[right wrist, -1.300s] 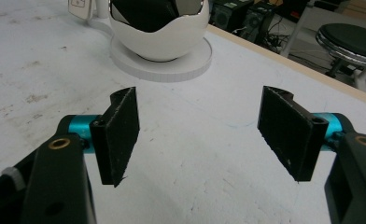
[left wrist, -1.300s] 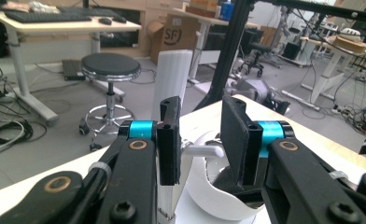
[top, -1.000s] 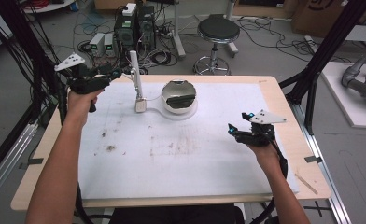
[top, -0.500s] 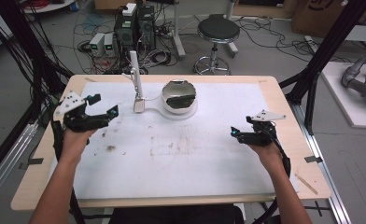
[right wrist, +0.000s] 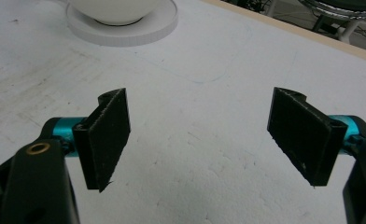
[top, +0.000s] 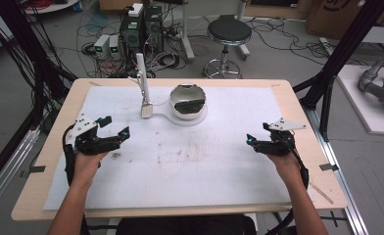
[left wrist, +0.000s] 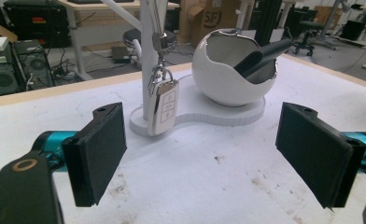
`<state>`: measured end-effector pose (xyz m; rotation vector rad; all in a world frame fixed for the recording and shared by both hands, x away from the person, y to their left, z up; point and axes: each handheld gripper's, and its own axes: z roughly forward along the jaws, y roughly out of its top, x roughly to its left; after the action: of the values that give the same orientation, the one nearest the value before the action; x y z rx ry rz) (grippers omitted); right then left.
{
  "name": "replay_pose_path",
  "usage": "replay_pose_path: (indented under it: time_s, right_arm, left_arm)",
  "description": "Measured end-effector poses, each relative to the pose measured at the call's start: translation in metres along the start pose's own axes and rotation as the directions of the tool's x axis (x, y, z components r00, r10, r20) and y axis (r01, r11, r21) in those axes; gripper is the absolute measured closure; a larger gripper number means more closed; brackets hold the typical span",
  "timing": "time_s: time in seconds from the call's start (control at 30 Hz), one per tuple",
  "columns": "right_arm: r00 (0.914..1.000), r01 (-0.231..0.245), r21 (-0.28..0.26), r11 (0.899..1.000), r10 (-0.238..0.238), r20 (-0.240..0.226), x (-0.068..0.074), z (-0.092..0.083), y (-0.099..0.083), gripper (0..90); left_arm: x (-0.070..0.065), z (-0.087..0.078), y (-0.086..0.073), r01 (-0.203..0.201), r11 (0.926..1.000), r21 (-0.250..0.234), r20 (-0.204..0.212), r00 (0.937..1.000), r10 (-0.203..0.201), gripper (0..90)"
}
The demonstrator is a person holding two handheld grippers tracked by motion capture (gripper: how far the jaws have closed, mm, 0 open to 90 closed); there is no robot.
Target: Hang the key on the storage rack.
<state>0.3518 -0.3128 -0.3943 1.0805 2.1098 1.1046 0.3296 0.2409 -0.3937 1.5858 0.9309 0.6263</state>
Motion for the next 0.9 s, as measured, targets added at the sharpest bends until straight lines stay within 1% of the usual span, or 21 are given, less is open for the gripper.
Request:
replay_pose_path:
  time_s: [0.07,0.33,0.37,0.5,0.63,0.77,0.83,0.9]
  right_arm:
    - [1.0,-0.003,-0.006,1.0,0.003,0.004,0.0004,-0.0012,-0.0001,21.6]
    - [1.0,0.007,-0.01,1.0,-0.007,0.001,0.0037,-0.0025,0.0008,21.6]
    - [1.0,0.002,-0.01,1.0,-0.002,0.001,0.0049,-0.0028,0.001,21.6]
    - [0.9999,0.012,-0.003,1.0,-0.012,-0.004,0.0079,-0.003,0.0006,21.6]
    - [1.0,0.004,-0.003,1.0,-0.004,-0.003,0.008,-0.0026,0.0011,21.6]
    - [1.0,0.007,0.001,1.0,-0.007,-0.004,0.0092,-0.0007,0.001,21.6]
    - [0.9999,0.011,0.004,1.0,-0.011,-0.007,0.0088,0.0001,0.0001,21.6]
    - [1.0,0.001,0.007,1.0,-0.001,-0.003,0.0082,0.0006,-0.0005,21.6]
  left_arm:
    - [0.0,-0.0008,-0.0019,0.006,1.0,-0.001,-0.002,1.0,-0.006,16.1]
    - [-0.0008,-0.0032,-0.0011,-0.007,1.0,0.0,-0.003,1.0,0.007,16.1]
    - [-0.0009,-0.0035,-0.0013,-0.005,1.0,-0.003,-0.003,1.0,0.005,16.1]
    - [0.0007,-0.004,-0.0032,0.001,1.0,0.003,-0.008,1.0,0.0,16.2]
    - [0.0014,-0.0057,-0.0039,0.005,1.0,0.001,-0.005,1.0,-0.005,16.1]
    - [0.0015,-0.0059,-0.0031,0.002,1.0,0.0,0.002,1.0,-0.002,16.1]
    - [0.0014,-0.0059,-0.0033,-0.002,1.0,-0.004,0.015,0.9999,0.002,16.2]
    - [0.0012,-0.0057,-0.0036,-0.004,1.0,-0.006,0.02,0.9998,0.004,16.2]
